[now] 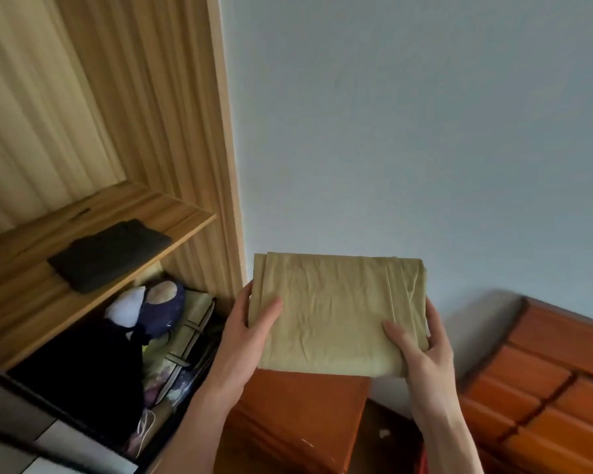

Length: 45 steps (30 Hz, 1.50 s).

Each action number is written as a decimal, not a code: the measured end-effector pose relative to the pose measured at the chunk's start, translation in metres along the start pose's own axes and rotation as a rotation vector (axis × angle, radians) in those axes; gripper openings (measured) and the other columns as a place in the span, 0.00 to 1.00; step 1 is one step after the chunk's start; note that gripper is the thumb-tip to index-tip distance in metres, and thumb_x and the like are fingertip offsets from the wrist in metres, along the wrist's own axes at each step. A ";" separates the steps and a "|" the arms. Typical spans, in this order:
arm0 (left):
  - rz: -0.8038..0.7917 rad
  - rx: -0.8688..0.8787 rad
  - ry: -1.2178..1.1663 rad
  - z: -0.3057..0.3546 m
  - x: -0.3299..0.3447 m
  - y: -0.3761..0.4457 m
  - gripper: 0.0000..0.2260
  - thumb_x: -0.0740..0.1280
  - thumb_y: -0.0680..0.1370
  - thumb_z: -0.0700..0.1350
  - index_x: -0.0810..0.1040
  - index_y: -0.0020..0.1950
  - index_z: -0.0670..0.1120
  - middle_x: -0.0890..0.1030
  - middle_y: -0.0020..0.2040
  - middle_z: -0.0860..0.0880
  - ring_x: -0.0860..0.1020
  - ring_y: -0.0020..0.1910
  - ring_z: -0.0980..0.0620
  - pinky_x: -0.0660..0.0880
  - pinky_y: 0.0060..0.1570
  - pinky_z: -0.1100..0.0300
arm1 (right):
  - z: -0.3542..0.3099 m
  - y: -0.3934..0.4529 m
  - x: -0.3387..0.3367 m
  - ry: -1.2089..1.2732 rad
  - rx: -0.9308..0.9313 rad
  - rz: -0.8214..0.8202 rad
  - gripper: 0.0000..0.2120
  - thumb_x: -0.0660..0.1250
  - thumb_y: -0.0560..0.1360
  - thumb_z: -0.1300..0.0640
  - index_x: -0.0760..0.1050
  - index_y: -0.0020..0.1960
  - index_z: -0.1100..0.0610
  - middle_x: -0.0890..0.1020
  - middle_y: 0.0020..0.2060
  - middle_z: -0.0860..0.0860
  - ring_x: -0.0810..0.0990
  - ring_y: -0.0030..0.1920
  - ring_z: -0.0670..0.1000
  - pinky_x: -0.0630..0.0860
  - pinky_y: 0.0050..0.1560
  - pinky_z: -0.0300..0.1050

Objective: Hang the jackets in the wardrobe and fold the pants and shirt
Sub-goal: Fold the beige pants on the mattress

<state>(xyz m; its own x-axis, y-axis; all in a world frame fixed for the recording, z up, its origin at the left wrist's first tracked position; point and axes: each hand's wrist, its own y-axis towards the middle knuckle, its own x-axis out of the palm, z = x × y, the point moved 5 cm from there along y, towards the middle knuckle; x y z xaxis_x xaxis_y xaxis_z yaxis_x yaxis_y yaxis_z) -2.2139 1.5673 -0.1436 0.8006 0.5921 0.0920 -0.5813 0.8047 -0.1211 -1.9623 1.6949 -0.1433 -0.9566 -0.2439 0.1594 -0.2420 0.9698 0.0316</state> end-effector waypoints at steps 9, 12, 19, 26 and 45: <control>0.311 -0.024 -0.030 0.014 -0.093 0.046 0.23 0.74 0.73 0.67 0.70 0.64 0.81 0.81 0.59 0.68 0.82 0.57 0.63 0.80 0.55 0.60 | 0.032 0.094 0.135 -0.007 0.082 -0.298 0.35 0.85 0.64 0.47 0.74 0.64 0.27 0.86 0.58 0.43 0.87 0.56 0.49 0.86 0.50 0.47; 0.413 -0.027 -0.027 0.023 -0.115 0.063 0.16 0.72 0.72 0.66 0.71 0.52 0.86 0.82 0.52 0.72 0.83 0.51 0.66 0.81 0.40 0.68 | 0.039 0.125 0.178 -0.006 0.085 -0.391 0.35 0.85 0.64 0.49 0.74 0.64 0.27 0.86 0.58 0.42 0.87 0.56 0.48 0.84 0.47 0.41; 0.639 -0.006 -0.089 0.022 -0.158 0.081 0.22 0.73 0.77 0.60 0.74 0.70 0.66 0.86 0.57 0.51 0.84 0.41 0.54 0.79 0.29 0.65 | 0.065 0.159 0.263 0.054 0.183 -0.543 0.37 0.81 0.63 0.49 0.74 0.68 0.30 0.84 0.61 0.43 0.86 0.57 0.48 0.84 0.48 0.47; 0.802 0.032 -0.136 0.031 -0.215 0.079 0.25 0.76 0.71 0.64 0.74 0.66 0.66 0.85 0.53 0.60 0.84 0.47 0.63 0.79 0.36 0.69 | 0.073 0.158 0.347 0.057 0.221 -0.676 0.43 0.84 0.58 0.39 0.72 0.70 0.30 0.82 0.64 0.43 0.84 0.60 0.51 0.84 0.57 0.55; 0.940 0.033 -0.127 0.030 -0.376 0.133 0.11 0.74 0.75 0.65 0.74 0.50 0.77 0.82 0.53 0.64 0.83 0.46 0.64 0.78 0.43 0.64 | 0.099 0.166 0.549 -0.062 0.053 -0.769 0.23 0.80 0.74 0.51 0.75 0.64 0.36 0.85 0.56 0.35 0.83 0.55 0.36 0.80 0.52 0.34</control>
<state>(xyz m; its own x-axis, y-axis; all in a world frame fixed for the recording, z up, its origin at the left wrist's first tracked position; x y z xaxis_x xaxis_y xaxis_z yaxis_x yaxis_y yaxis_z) -2.5962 1.4530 -0.1651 -0.0183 0.9968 0.0775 -0.9850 -0.0046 -0.1726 -2.5443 1.7214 -0.1483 -0.5230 -0.8505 0.0564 -0.8483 0.5258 0.0633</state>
